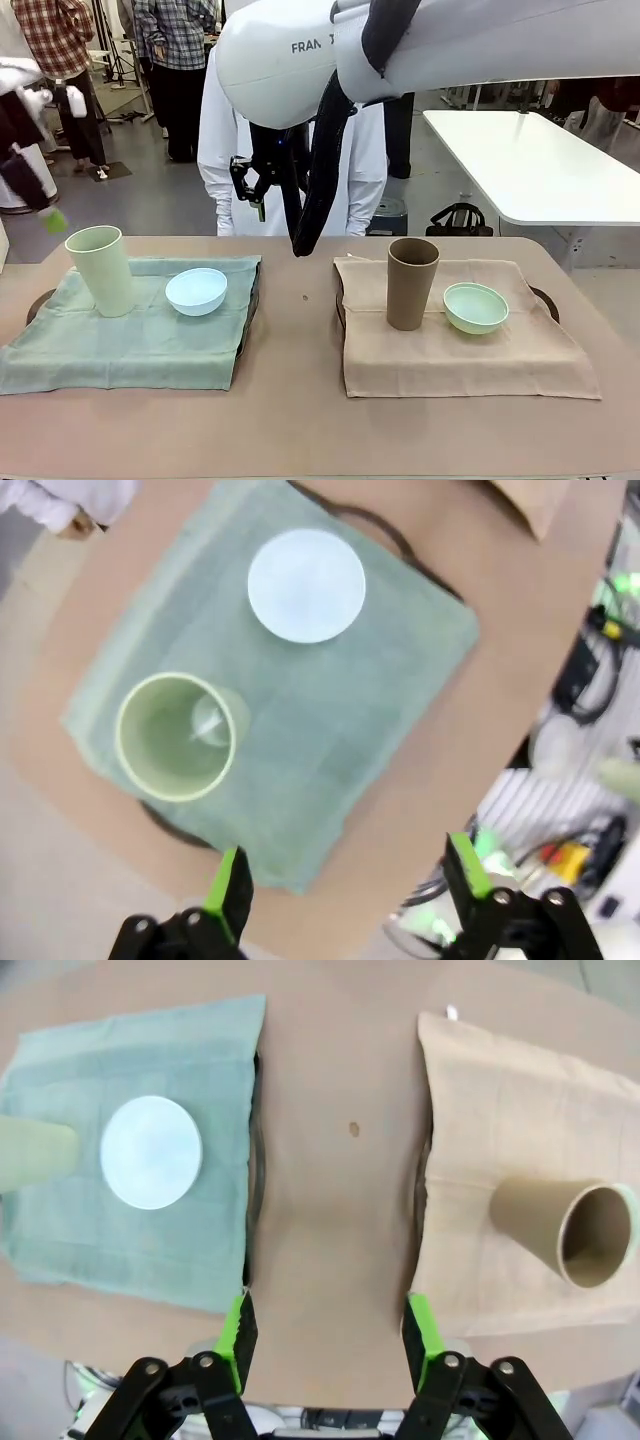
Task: Set up a tray with a mat and arrange the tableware.
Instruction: Place the Picnic Bowl and Reusable plastic cup back onto the Handle tray in front of the human's position.
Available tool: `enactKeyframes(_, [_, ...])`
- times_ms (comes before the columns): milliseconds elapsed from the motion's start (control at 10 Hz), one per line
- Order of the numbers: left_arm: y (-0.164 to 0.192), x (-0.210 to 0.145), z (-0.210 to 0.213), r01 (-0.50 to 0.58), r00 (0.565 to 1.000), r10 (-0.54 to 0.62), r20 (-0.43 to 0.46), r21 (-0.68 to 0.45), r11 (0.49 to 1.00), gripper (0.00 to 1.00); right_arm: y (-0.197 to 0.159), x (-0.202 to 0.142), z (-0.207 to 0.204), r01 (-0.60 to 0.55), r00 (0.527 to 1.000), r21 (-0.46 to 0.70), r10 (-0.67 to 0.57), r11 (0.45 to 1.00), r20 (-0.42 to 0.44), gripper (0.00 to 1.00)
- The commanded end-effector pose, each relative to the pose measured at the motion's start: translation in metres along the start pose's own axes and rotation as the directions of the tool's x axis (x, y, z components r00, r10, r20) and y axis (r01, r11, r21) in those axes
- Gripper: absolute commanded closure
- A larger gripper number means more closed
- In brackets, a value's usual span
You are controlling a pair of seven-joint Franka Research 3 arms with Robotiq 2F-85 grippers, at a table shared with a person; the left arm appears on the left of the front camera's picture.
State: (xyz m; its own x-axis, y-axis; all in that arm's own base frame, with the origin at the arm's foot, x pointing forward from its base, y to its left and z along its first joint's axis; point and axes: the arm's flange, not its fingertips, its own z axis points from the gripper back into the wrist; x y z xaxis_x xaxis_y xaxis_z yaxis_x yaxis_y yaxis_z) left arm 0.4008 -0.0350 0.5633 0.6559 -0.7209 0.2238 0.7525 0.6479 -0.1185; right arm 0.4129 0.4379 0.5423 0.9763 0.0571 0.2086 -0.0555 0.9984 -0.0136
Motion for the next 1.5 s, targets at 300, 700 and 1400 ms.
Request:
enactKeyframes(300, [0.0,0.0,0.0,0.0,1.0,0.0,0.0,0.0,1.0,0.0,0.003,-0.002,0.003,-0.018,1.0,0.007,0.018,1.0,0.014,0.24])
enactKeyframes(700, [0.0,0.0,0.0,0.0,1.0,0.0,0.0,0.0,1.0,0.0,0.003,-0.002,0.003,-0.018,1.0,0.007,0.018,1.0,0.014,0.24])
enactKeyframes(1400, [-0.004,0.005,-0.007,-0.088,0.995,0.089,-0.038,0.038,0.995,0.0,-0.019,-0.002,0.003,-0.008,1.0,0.053,0.008,0.999,-0.004,0.24])
